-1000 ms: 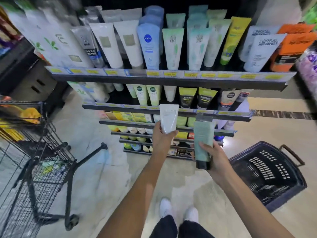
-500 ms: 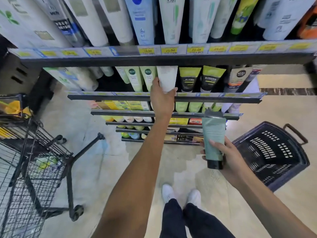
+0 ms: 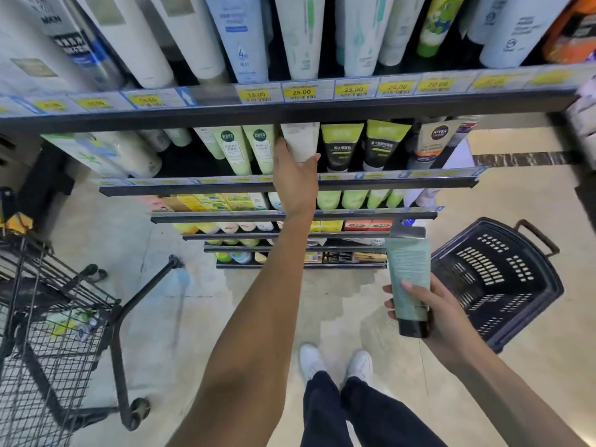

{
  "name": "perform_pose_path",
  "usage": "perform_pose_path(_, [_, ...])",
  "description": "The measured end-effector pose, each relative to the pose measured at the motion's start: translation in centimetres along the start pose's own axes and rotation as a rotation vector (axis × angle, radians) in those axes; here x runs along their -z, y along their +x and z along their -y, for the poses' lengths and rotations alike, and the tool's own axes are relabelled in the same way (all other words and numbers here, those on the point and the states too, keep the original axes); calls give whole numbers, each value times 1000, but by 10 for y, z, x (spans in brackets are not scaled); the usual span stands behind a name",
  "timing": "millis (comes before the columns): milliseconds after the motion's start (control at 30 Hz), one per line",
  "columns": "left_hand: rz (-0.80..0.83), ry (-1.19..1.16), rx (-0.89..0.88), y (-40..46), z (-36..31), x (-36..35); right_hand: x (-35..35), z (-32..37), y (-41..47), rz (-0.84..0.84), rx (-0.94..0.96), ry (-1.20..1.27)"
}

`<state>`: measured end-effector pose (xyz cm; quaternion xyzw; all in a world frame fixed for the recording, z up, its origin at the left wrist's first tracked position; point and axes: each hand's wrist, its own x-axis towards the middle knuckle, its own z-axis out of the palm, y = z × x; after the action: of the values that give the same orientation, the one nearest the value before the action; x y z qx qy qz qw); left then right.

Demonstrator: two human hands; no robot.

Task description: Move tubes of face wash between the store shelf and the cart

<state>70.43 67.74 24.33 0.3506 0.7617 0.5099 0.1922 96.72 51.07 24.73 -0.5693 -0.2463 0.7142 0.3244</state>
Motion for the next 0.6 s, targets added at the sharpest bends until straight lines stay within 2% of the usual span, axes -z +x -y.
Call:
perform_pose_path(433, [-33, 183, 34, 3, 20, -25, 15, -10, -3, -52, -44, -29])
perform_pose_path(600, [-44, 239, 45, 4, 26, -31, 19, -7, -4, -23, -26, -6])
